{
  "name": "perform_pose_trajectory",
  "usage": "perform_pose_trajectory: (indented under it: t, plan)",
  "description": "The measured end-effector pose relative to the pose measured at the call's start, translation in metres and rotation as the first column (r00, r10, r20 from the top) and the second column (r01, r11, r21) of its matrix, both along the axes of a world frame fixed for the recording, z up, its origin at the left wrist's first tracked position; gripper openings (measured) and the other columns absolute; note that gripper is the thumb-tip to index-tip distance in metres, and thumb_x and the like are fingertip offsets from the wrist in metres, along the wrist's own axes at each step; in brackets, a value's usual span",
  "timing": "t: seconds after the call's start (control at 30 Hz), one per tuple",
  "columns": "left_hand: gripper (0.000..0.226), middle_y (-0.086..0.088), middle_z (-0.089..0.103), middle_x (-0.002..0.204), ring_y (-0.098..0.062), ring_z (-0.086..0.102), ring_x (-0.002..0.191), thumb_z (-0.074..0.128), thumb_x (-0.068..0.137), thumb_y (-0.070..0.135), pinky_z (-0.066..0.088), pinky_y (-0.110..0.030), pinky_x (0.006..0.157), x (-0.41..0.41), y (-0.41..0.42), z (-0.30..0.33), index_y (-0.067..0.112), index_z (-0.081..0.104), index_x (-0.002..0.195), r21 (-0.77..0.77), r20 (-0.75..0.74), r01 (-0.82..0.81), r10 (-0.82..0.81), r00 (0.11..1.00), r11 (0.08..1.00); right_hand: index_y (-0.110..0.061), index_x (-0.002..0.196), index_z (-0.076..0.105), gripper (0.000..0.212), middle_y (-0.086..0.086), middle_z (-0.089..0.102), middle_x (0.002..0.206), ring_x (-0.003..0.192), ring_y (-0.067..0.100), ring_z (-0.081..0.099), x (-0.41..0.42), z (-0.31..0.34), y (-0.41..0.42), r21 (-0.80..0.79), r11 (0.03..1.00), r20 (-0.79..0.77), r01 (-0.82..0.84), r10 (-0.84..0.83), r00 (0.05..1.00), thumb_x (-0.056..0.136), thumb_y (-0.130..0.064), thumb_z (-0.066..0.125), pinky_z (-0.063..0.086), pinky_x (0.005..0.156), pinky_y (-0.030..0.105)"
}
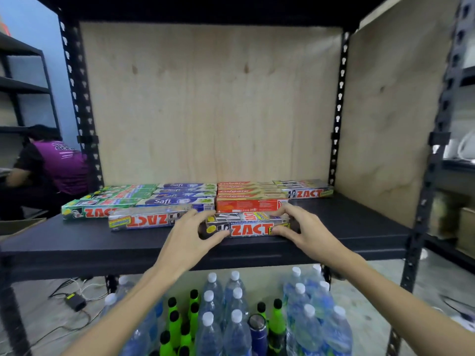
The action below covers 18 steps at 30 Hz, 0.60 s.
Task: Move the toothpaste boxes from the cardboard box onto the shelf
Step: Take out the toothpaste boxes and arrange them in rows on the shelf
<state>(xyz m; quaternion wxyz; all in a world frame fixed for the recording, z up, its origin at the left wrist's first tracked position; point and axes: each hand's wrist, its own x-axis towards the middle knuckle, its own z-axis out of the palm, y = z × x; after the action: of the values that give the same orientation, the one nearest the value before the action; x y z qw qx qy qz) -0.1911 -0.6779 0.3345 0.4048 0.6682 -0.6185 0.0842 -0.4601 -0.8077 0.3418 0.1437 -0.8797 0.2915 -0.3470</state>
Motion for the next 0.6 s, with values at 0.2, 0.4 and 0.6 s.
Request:
perform_pose_trajectory:
  t: [0.2, 0.4, 0.6]
  plan:
    - [0.056, 0.026, 0.055, 0.094, 0.001, 0.055, 0.086, 0.070, 0.080, 0.064, 0.046, -0.021, 0.079, -0.035, -0.036, 0.017, 0.035, 0.067, 0.128, 0.063, 0.122, 0.133, -0.140, 0.983, 0.989, -0.035, 0.106, 0.061, 0.020, -0.020, 0.067, 0.111, 0.098, 0.000, 0.063, -0.056, 0.005, -0.021, 0.078, 0.997, 0.030, 0.020, -0.022, 0.999, 0.091, -0.035, 0.073, 0.048, 0.082, 0.017]
    - [0.057, 0.014, 0.053, 0.116, -0.009, 0.051, 0.115, 0.064, 0.087, 0.062, 0.044, -0.033, 0.103, -0.088, -0.089, 0.029, 0.031, 0.062, 0.136, 0.140, 0.284, 0.173, -0.207, 0.936, 0.975, -0.040, 0.104, 0.061, 0.021, -0.017, 0.070, 0.109, 0.098, 0.004, 0.066, -0.114, 0.008, -0.057, 0.135, 0.977, 0.048, 0.163, -0.171, 0.984, 0.091, -0.032, 0.075, 0.053, 0.087, 0.029]
    - [0.059, 0.009, 0.046, 0.132, -0.013, 0.032, 0.128, 0.062, 0.087, 0.064, 0.031, -0.035, 0.110, -0.126, -0.136, 0.035, 0.036, 0.059, 0.138, 0.113, 0.397, 0.101, -0.138, 0.908, 0.988, -0.041, 0.110, 0.059, 0.025, -0.014, 0.066, 0.112, 0.102, 0.007, 0.062, -0.139, 0.010, -0.093, 0.134, 0.958, 0.032, 0.253, -0.259, 0.965, 0.093, -0.027, 0.071, 0.049, 0.084, 0.023]
